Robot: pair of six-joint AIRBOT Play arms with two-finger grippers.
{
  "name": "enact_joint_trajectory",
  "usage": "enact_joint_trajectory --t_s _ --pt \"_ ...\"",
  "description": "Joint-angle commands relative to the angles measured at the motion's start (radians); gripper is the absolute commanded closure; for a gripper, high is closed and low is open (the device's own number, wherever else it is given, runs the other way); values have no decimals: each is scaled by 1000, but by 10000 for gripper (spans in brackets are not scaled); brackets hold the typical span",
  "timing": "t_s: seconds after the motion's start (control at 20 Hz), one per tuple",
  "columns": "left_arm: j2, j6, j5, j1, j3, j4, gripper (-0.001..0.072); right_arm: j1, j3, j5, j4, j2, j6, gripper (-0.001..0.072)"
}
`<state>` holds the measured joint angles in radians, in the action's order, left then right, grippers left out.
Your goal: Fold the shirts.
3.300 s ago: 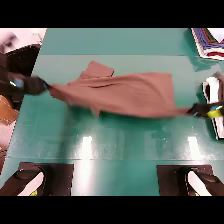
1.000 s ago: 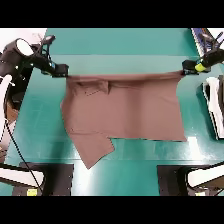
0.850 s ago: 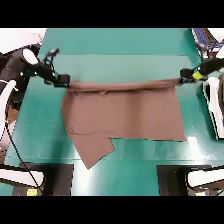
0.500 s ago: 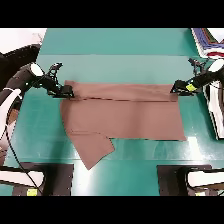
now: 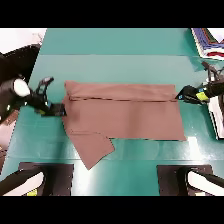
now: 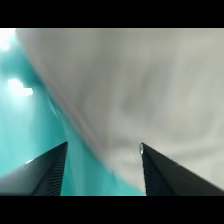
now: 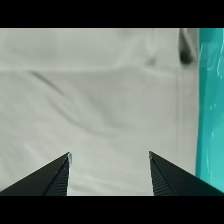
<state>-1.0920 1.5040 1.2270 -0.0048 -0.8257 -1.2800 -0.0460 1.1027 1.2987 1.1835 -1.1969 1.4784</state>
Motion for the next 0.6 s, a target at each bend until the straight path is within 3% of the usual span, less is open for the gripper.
enact_joint_trajectory --t_s 0.0,0.15,0.3,0.55 --pt "182 37 7 -1 272 102 168 -5 -103 -34 -8 140 -3 158" --pt "226 29 -36 -1 401 230 168 -5 -132 -71 -8 196 -3 158" --pt "225 -57 -139 -1 460 345 168 -5 -131 -69 -8 208 -3 158" --pt "224 -72 -195 -1 483 380 169 -5 -131 -69 -13 207 -3 158"
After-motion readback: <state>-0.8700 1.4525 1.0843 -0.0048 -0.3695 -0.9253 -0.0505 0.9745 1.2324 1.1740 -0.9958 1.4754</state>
